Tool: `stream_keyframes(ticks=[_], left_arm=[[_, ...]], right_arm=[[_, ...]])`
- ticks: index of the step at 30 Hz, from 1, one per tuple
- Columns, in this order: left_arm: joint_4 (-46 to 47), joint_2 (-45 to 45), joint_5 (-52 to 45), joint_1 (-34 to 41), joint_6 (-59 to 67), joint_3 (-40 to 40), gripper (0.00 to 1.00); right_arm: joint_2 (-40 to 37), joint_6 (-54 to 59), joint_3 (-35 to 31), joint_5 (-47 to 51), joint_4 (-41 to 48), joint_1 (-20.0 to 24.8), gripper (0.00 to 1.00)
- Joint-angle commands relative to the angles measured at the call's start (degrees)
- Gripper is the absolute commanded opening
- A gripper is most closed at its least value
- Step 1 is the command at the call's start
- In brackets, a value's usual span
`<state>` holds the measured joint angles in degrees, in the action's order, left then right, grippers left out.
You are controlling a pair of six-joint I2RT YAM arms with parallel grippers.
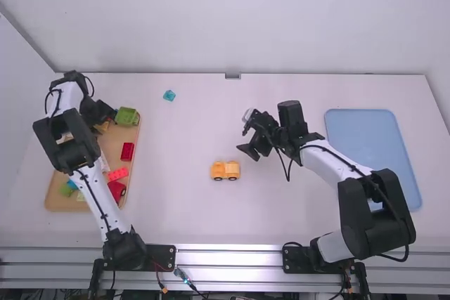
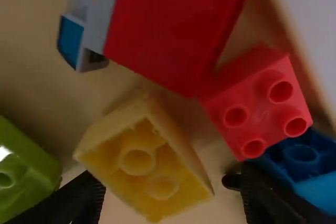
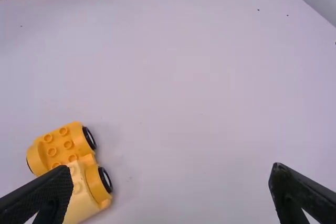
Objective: Assemble lego blocks to make yellow taxi
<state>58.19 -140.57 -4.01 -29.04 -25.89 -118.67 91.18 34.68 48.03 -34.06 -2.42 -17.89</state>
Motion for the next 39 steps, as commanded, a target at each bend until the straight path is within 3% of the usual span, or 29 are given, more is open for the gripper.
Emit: stream_keyframes(ticks=[1, 8, 9, 16, 25, 39], left_arm=[[-0.26, 0.09, -1.14, 0.52, -0.22, 1.22, 0.66], [-1.25, 0.09, -0.83, 0.28, -1.66, 2.69, 0.56], [-1.75, 0.09, -0.61, 0.13, -2.47, 2.99, 0.51], [-1.57, 0.11, 5.49, 0.15, -12.31, 3.26, 0.52], [-1.62, 0.11, 6.14, 0.22, -14.36, 3.23, 0.50], [-2.40, 0.11, 6.40, 0.07, -14.97, 3.23, 0.32]], right_arm=[[-0.70, -0.39, -0.09, 0.07, 0.07, -0.17, 0.99], [-0.70, -0.17, -0.09, 0.07, 0.02, -0.11, 0.99], [-0.68, -0.15, -0.09, 0.11, 0.04, -0.20, 0.99], [-0.70, -0.20, -0.09, 0.09, 0.24, -0.11, 0.99], [-0.70, -0.17, -0.09, 0.11, 0.22, -0.11, 0.99], [-0.70, -0.17, -0.09, 0.09, 0.24, -0.11, 0.99]])
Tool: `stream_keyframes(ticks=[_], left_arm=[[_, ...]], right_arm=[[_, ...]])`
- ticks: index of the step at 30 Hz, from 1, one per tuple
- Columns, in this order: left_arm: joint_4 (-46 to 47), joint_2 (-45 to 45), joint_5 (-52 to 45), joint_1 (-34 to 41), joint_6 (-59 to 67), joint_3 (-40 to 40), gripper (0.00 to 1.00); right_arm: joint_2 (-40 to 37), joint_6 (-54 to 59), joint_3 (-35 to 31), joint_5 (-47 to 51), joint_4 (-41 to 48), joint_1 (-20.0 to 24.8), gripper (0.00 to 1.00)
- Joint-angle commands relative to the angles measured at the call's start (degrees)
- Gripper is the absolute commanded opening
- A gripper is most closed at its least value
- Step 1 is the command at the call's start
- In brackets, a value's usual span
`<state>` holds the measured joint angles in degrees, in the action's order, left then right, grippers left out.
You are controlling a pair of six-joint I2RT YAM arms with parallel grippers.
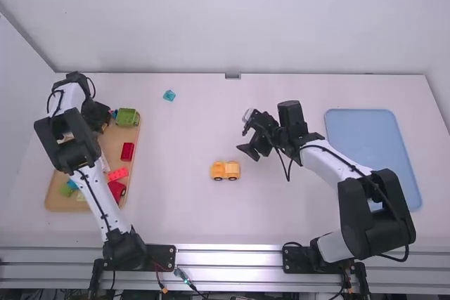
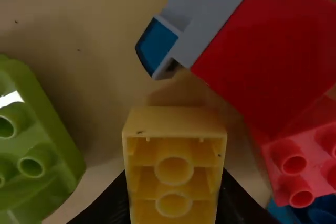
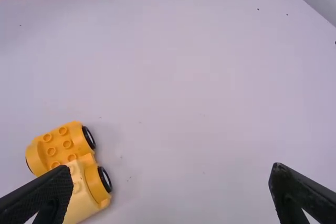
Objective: Assemble lego blocks to make yellow taxi
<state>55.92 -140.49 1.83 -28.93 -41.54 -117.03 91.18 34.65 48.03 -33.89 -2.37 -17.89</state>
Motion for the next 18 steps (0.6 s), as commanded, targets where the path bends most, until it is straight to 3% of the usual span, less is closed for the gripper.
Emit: stream_keyframes(ticks=[1, 13, 18], left_arm=[[-0.31, 0.02, 0.63, 0.09, 1.33, 1.60, 0.31], [1.73, 4.98, -0.04, 0.42, 7.17, 1.55, 0.26], [2.60, 9.27, -2.62, 1.03, 11.69, 1.62, 0.18]], right_arm=[[-0.70, -0.17, -0.09, -0.07, 0.22, -0.11, 0.99], [-0.70, -0.31, -0.09, -0.15, -0.22, -0.13, 0.99], [-0.68, -7.82, -0.04, -0.46, -3.52, -0.11, 0.99]])
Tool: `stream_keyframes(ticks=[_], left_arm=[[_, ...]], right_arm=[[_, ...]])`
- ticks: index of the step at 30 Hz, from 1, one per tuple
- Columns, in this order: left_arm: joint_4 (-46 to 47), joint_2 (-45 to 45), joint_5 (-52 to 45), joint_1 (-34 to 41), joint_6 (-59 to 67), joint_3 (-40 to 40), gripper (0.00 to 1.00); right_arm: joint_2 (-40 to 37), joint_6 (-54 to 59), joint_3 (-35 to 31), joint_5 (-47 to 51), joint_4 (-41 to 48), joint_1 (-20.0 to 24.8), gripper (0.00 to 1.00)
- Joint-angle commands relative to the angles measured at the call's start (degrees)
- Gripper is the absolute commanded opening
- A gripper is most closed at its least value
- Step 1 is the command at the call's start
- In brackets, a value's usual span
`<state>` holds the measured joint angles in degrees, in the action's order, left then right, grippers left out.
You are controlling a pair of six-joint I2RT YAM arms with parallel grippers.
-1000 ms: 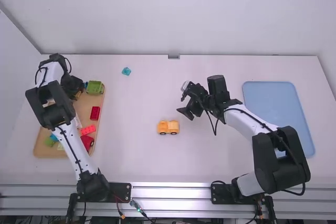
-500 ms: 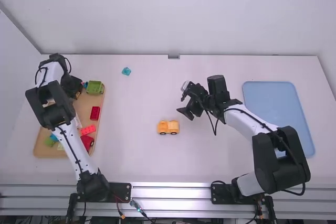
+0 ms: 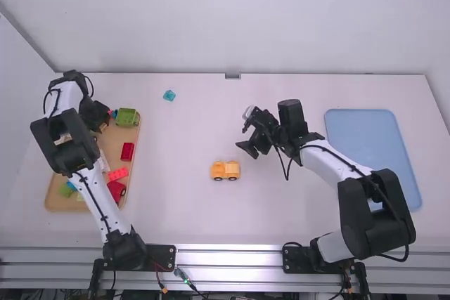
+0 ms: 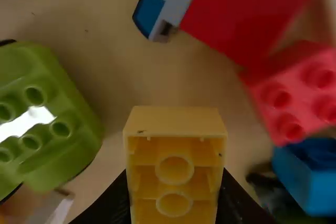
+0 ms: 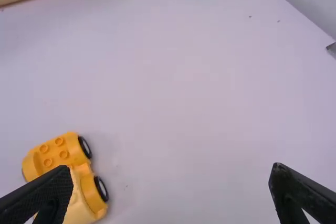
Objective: Assemble lego blocks to make yellow taxi
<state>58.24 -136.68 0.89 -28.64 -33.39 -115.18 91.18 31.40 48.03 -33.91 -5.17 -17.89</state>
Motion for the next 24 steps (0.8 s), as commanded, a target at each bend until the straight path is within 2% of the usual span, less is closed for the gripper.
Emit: stream_keyframes(ticks=[1, 6, 9, 12, 15, 20, 21, 24], left_arm=[[0.42, 6.36, -1.97, 1.05, 4.50, -0.20, 0.17], [-1.62, 12.87, -1.68, 3.76, 6.93, 3.10, 0.15], [-6.93, 18.95, -2.69, 6.40, 9.70, 9.18, 0.15], [-14.05, 25.62, -7.98, 9.11, 15.02, 17.44, 0.16], [-20.44, 31.87, -16.61, 11.39, 20.92, 25.42, 0.16], [-31.89, 40.48, -36.00, 16.28, 34.32, 39.36, 0.15], [-32.63, 40.94, -37.13, 16.72, 35.26, 40.26, 0.15], [-40.87, 43.93, -47.71, 21.84, 42.42, 48.72, 0.16]], right_arm=[[-0.68, -6.05, 0.00, -0.76, -1.70, -0.11, 0.99], [-0.70, -12.90, 0.02, -0.76, -7.98, -0.61, 0.99], [-0.68, -13.62, 0.02, -0.76, -11.23, -1.68, 0.99], [-0.68, -13.64, 0.02, -0.76, -14.08, -2.84, 0.99], [-0.68, -14.97, 0.85, -0.70, -14.86, -3.61, 0.99], [0.90, -27.74, 4.13, -0.92, -18.43, -2.29, 0.99], [1.22, -28.65, 4.42, -1.18, -18.73, -2.19, 0.99], [5.60, -31.95, 7.93, -12.11, -21.86, -0.46, 0.98]])
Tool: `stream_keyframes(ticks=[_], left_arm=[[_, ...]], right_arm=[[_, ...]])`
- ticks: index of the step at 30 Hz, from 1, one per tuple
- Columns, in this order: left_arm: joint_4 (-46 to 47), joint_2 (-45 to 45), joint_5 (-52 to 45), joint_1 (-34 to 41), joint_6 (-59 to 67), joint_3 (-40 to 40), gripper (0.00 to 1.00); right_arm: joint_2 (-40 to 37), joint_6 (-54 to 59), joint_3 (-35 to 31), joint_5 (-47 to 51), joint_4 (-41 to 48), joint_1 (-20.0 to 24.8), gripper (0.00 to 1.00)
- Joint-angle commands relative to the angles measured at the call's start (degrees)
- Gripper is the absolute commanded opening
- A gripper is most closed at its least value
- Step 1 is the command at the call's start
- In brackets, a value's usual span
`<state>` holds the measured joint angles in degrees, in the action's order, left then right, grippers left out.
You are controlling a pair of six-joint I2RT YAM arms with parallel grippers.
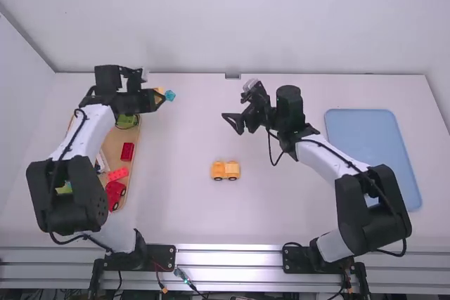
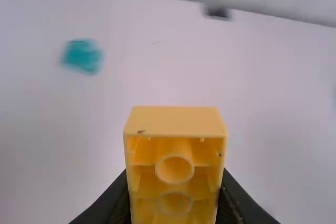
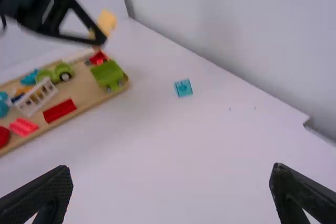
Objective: Assemble lego blocks to make yellow taxi
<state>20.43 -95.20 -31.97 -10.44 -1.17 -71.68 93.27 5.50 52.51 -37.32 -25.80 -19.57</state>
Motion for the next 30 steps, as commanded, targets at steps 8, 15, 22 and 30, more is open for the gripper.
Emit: stream_keyframes(ticks=[8, 15, 22, 30], left_arm=[[-16.72, 2.78, -36.76, 10.86, 20.50, 16.11, 0.16], [-32.79, 2.75, -47.21, 11.96, 20.50, 23.32, 0.15], [-54.14, 2.73, -43.98, 11.96, 2.71, 28.26, 0.15], [-59.89, 2.73, -44.11, 12.20, -0.74, 30.14, 0.16]], right_arm=[[14.23, -12.20, 11.43, -38.62, -9.60, 3.23, 0.92], [18.82, -13.62, 14.95, -50.21, -11.10, 2.60, 0.80], [18.82, -9.79, 14.93, -51.54, -9.97, 0.48, 0.77], [18.82, -9.60, 14.97, -47.01, -9.94, -1.92, 0.71]])
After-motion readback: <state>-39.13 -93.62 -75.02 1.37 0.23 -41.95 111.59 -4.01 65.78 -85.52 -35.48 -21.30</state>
